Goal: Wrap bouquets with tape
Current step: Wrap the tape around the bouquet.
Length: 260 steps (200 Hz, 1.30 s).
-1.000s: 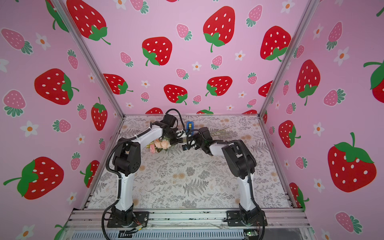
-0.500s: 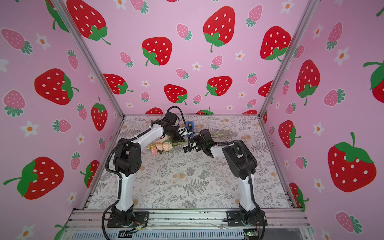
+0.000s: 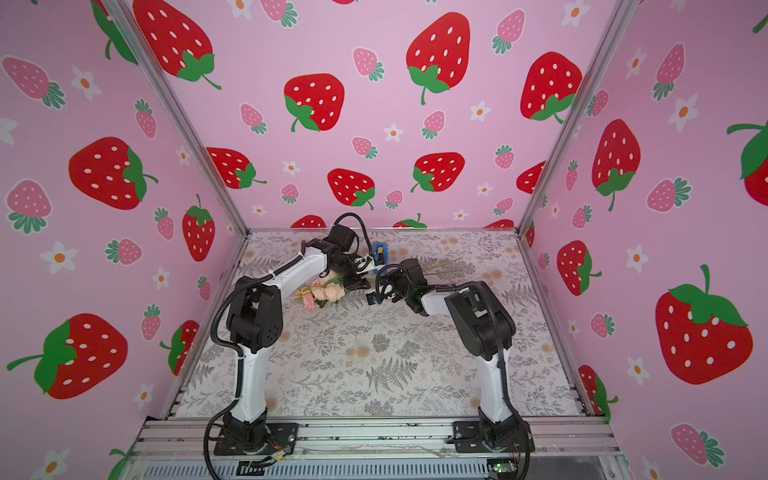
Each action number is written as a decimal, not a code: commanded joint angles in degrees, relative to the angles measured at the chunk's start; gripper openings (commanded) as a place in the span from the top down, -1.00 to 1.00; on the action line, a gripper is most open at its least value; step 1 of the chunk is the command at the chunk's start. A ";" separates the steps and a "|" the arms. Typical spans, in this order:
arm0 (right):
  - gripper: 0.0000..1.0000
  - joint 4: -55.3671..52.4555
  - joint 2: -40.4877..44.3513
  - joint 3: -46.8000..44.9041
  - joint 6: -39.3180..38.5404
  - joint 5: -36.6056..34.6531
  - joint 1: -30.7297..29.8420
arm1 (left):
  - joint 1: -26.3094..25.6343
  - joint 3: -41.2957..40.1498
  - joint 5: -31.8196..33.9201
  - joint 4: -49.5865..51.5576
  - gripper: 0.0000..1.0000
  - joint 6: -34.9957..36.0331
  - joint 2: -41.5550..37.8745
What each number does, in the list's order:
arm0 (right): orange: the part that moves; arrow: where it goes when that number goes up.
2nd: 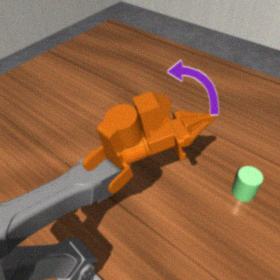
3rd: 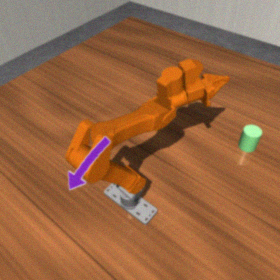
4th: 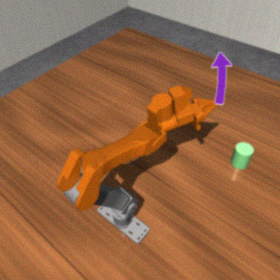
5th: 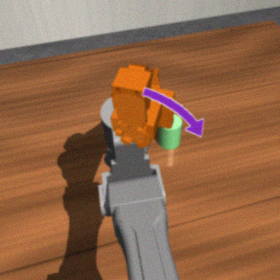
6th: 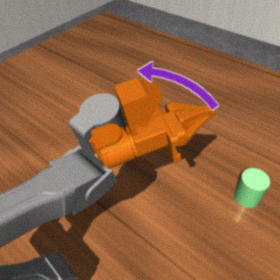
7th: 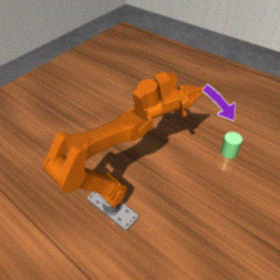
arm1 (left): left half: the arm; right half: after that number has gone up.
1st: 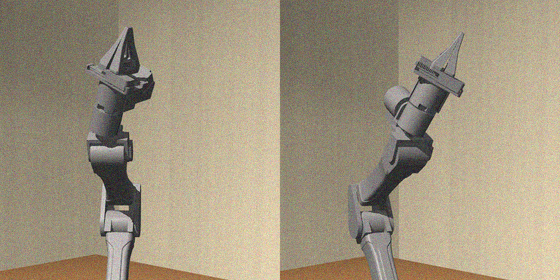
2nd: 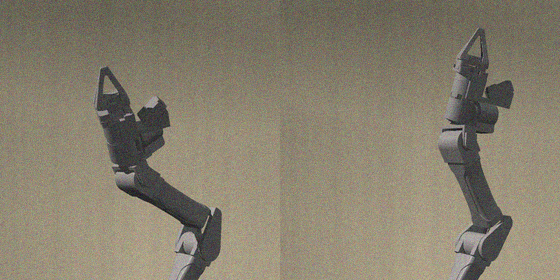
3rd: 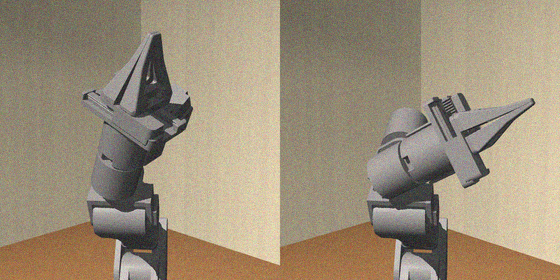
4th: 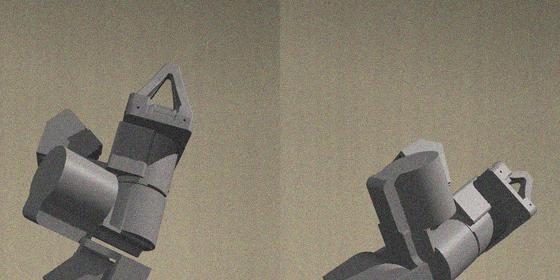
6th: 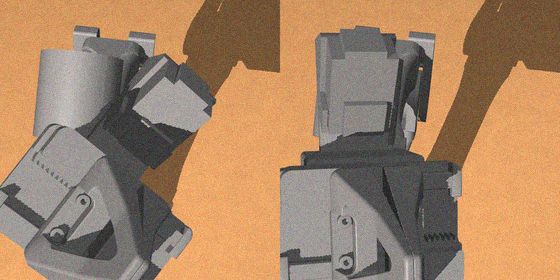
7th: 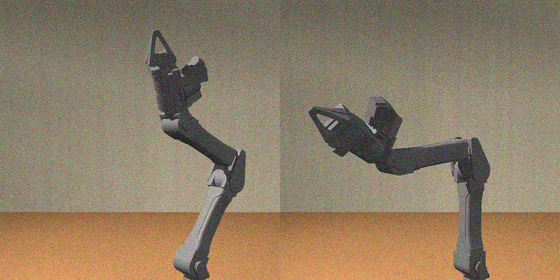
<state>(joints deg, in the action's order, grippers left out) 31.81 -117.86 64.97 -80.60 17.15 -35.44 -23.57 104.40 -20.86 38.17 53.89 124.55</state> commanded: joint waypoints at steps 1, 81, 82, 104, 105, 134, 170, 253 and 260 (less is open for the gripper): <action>1.00 1.76 2.81 -1.32 0.53 1.09 -0.48 | -0.34 0.64 1.60 -4.60 -0.19 0.75 1.28; 1.00 2.28 2.99 -1.93 0.70 -0.60 -0.68 | 0.85 1.64 -5.73 3.59 -0.20 2.06 1.19; 1.00 2.29 2.95 -1.90 0.75 -0.65 -0.68 | 0.83 1.62 -5.88 3.76 -0.20 2.03 1.11; 1.00 2.53 2.99 -1.99 0.79 -0.97 -0.68 | 1.10 1.37 -7.39 6.30 -0.19 2.29 0.56; 1.00 2.54 2.99 -1.97 0.79 -0.97 -0.68 | 1.13 1.35 -7.41 6.30 -0.19 2.33 0.54; 1.00 2.81 3.41 -2.10 0.97 0.07 -0.86 | 0.91 0.95 -4.05 3.34 -0.19 3.02 1.49; 1.00 2.82 3.78 -2.24 0.77 0.68 -1.21 | 0.81 0.83 -1.27 0.05 -0.16 4.59 2.36; 1.00 2.73 4.76 -2.26 0.62 1.22 -1.28 | 0.36 0.53 -4.01 1.74 0.06 4.58 3.30; 1.00 2.64 4.90 -2.30 0.57 1.48 -1.27 | 0.41 0.17 -3.60 1.14 0.08 4.08 3.20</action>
<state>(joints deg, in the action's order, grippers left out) 33.41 -115.81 63.22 -79.72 16.08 -36.07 -22.92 105.45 -23.00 37.87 57.67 126.17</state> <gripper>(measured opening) 0.119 0.469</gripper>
